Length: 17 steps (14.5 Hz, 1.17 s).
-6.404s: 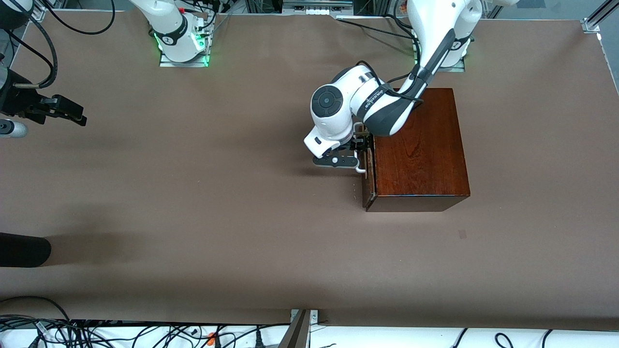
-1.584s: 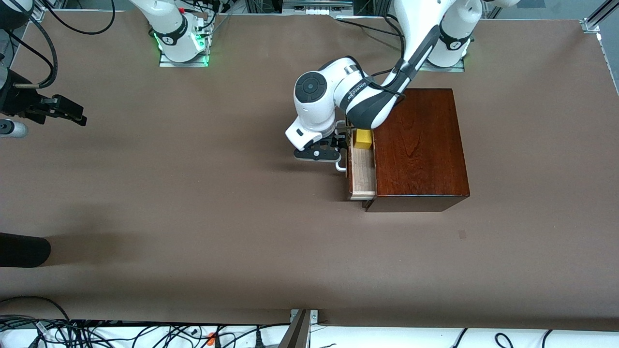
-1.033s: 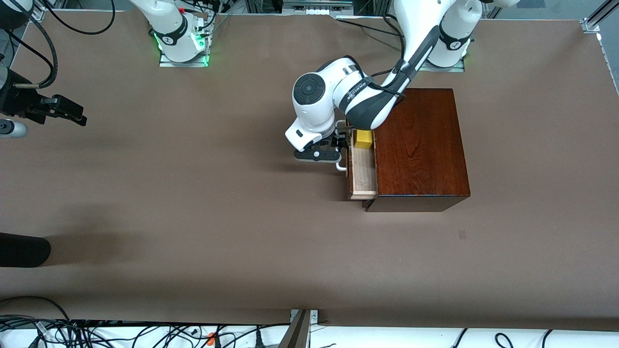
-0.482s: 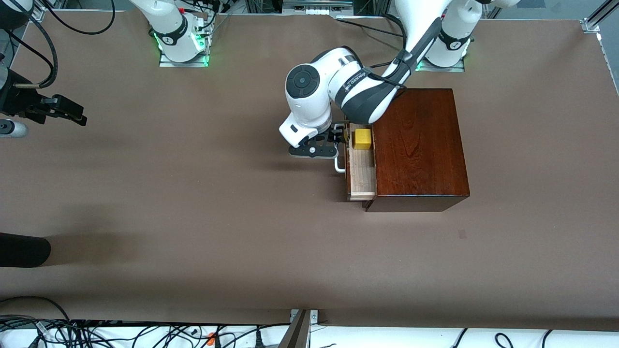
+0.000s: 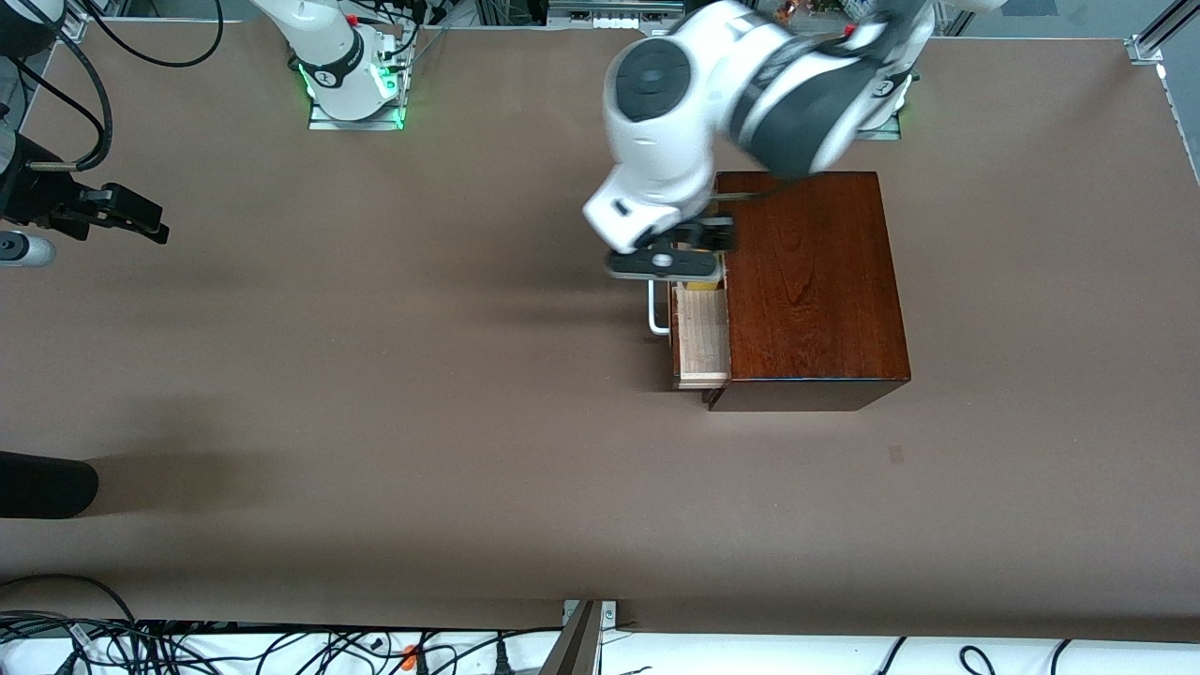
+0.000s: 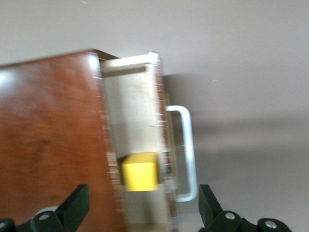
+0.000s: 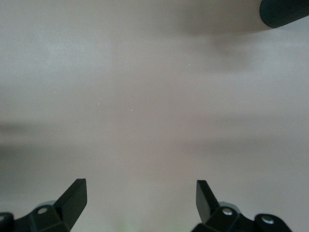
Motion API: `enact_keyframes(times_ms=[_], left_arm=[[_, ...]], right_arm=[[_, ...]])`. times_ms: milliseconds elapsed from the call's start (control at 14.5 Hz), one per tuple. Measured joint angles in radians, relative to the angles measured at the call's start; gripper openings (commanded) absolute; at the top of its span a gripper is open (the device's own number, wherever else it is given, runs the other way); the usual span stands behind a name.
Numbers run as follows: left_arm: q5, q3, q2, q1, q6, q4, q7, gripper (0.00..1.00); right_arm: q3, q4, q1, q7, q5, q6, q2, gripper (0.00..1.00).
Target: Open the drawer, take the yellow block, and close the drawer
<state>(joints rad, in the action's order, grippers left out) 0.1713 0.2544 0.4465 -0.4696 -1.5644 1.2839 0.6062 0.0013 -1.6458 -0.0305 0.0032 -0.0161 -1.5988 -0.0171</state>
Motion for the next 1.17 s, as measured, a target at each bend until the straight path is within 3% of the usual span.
enact_keyframes(times_ms=[413,620,757,964,1171], left_arm=[[-0.105,-0.004,-0.102,0.298,0.14,0.0,-0.38,1.0],[-0.125,-0.007,-0.16,0.387,0.15,0.031,-0.5,1.0],[-0.158,-0.015,-0.23,0.443,0.127,0.108,-0.533,1.0],[-0.183,-0.083,-0.361,0.466,0.039,0.268,-0.556,1.0],[-0.196,-0.164,-0.438,0.431,-0.011,0.36,-0.594,1.0]], right_arm=[[0.014,0.016,0.037,0.154,0.097,-0.001,0.0,1.0],[0.026,0.016,0.18,0.471,0.105,-0.003,-0.004,1.0],[0.033,0.016,0.282,0.712,0.105,-0.008,-0.018,1.0],[0.037,0.016,0.451,1.086,0.105,-0.065,-0.063,1.0],[0.037,0.022,0.614,1.483,0.105,-0.184,-0.133,1.0]])
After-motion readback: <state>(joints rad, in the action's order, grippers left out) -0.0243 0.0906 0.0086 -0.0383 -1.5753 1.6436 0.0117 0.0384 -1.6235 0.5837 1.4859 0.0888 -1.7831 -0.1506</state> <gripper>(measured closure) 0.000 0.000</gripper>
